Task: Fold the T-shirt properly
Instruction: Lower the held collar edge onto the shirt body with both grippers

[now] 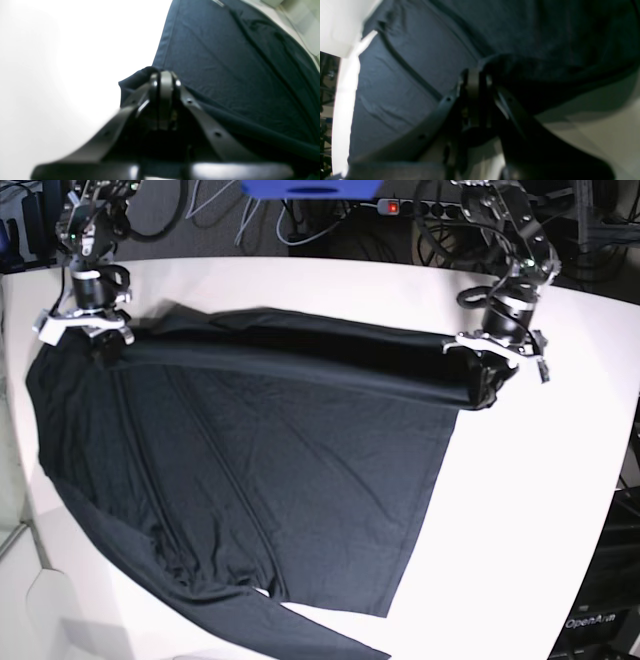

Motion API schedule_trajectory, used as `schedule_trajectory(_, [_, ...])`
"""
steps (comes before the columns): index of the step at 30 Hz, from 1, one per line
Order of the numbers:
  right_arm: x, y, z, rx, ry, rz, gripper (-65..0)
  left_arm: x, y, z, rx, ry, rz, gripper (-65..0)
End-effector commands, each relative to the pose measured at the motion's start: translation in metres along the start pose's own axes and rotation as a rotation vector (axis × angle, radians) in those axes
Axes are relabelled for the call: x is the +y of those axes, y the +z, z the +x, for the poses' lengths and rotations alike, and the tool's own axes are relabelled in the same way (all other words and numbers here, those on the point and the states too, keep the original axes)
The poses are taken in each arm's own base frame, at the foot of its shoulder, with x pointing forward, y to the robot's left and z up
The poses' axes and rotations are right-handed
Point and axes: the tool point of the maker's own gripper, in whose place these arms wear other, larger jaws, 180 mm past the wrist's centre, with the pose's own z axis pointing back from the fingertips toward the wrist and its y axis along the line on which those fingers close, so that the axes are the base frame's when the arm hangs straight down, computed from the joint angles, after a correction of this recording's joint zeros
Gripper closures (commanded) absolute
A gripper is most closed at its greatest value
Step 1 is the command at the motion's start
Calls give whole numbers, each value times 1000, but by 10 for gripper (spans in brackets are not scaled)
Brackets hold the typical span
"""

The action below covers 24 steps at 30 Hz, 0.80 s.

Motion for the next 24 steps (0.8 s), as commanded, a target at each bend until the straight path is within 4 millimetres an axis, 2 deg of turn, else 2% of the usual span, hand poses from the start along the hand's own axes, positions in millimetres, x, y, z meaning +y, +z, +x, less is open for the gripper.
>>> schedule_trajectory(1, [0,0,11,-39,5,7,-31,-2,-1,13,-54,2,-13,0])
schedule_trajectory(4, [-1,0,11,-41,2,5,-55,0,-2,9,-45,11,-10,0])
schedule_trajectory(20, [-6,1,20,-91,-43,-24,-59,-4,-4,13,-50,4,-19,0])
schedule_trajectory(24, [-6,1,18,-90,-46,-26,-59,-3,-4,16,-62,5,-17,-122])
